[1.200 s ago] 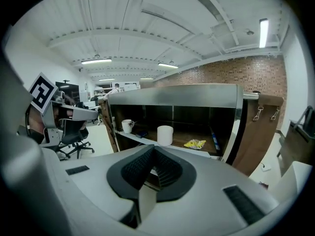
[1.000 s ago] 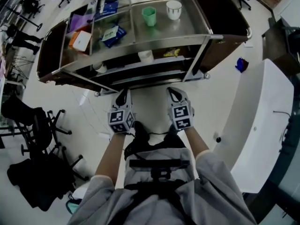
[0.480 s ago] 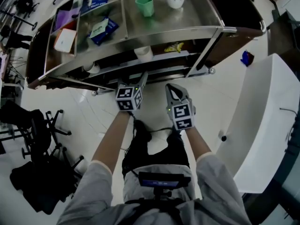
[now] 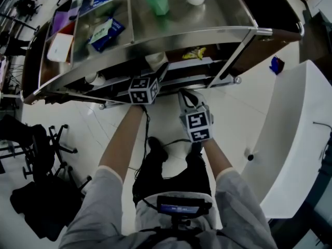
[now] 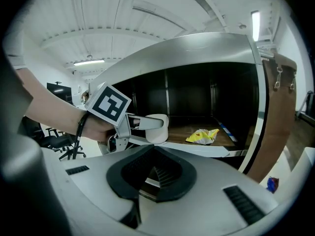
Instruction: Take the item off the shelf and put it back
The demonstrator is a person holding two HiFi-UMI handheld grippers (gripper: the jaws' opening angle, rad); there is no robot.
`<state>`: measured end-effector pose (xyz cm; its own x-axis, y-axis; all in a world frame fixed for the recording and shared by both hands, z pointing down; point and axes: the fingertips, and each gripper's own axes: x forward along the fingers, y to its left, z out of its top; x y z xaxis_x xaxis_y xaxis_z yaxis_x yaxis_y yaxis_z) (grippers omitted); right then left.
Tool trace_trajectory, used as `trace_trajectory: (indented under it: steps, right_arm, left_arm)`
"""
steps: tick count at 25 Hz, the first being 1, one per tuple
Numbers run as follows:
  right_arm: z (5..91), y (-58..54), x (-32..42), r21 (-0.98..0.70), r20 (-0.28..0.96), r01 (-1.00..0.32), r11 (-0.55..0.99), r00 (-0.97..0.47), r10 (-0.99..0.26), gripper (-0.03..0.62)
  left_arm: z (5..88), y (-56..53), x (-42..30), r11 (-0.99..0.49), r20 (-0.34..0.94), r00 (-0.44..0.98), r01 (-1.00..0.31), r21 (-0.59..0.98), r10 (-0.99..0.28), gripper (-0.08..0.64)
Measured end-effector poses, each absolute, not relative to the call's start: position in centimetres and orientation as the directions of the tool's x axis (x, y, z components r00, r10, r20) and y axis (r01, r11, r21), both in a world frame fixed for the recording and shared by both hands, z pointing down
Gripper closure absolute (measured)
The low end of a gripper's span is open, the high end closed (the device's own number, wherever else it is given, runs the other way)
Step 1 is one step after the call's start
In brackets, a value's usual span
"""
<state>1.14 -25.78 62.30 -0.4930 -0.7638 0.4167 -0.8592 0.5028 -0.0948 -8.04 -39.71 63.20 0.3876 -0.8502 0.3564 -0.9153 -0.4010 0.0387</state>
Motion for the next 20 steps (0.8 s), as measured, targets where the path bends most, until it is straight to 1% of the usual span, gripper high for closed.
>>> trace_trajectory:
  steps: [10, 12, 20]
  right_arm:
    - [63.3, -27.1, 1.6, -0.096, 0.420, -0.873, 0.478, -0.471, -0.776, 0.583]
    - [63.3, -27.2, 2.0, -0.095, 0.422, -0.876, 0.472, -0.465, -0.778, 0.583]
    - [63.7, -27.0, 2.7, -0.101, 0.434, -0.884, 0.456, -0.452, -0.779, 0.583]
  left_arm:
    - [65.4, -42.3, -7.2, -0.439, 0.409, 0.397, -0.899, -0.009, -0.822, 0.074]
    - [65.6, -42.4, -7.2, -0.442, 0.416, 0.391, -0.896, -0.029, -0.821, 0.127]
    - [65.7, -42.4, -7.2, -0.432, 0.412, 0.383, -0.901, -0.028, -0.827, 0.129]
